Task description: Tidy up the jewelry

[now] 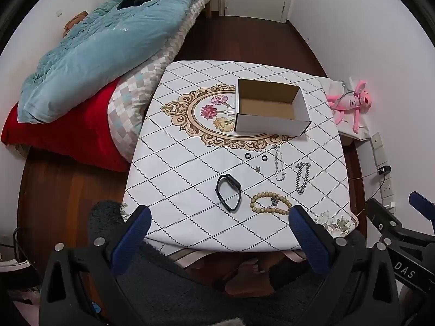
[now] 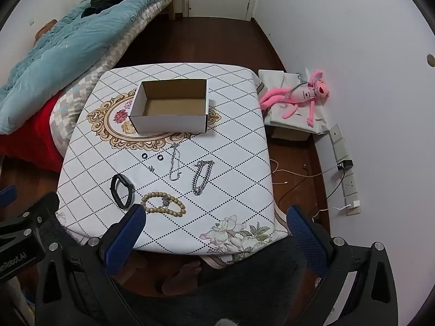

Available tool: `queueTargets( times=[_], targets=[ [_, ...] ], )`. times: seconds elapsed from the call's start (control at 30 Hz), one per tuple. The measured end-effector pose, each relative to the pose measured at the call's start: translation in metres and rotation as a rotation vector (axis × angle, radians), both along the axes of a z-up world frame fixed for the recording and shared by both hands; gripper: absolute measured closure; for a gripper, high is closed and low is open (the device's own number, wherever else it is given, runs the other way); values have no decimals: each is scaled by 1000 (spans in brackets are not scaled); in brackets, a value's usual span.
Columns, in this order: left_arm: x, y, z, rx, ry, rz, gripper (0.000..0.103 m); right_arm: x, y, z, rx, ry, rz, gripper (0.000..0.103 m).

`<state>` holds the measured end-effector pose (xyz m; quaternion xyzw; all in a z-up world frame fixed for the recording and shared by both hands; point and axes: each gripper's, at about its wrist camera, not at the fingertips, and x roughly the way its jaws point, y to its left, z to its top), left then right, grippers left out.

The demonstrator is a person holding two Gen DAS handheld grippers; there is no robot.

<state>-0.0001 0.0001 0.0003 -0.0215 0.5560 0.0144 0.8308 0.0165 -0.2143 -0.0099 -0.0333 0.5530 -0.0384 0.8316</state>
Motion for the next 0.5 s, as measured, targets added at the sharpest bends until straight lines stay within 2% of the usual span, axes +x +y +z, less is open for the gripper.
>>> queueTargets(
  times=[0.5],
  targets=[
    [1, 1, 7, 8, -14, -2, 0, -1, -2, 5, 1, -5, -2, 0]
  ],
)
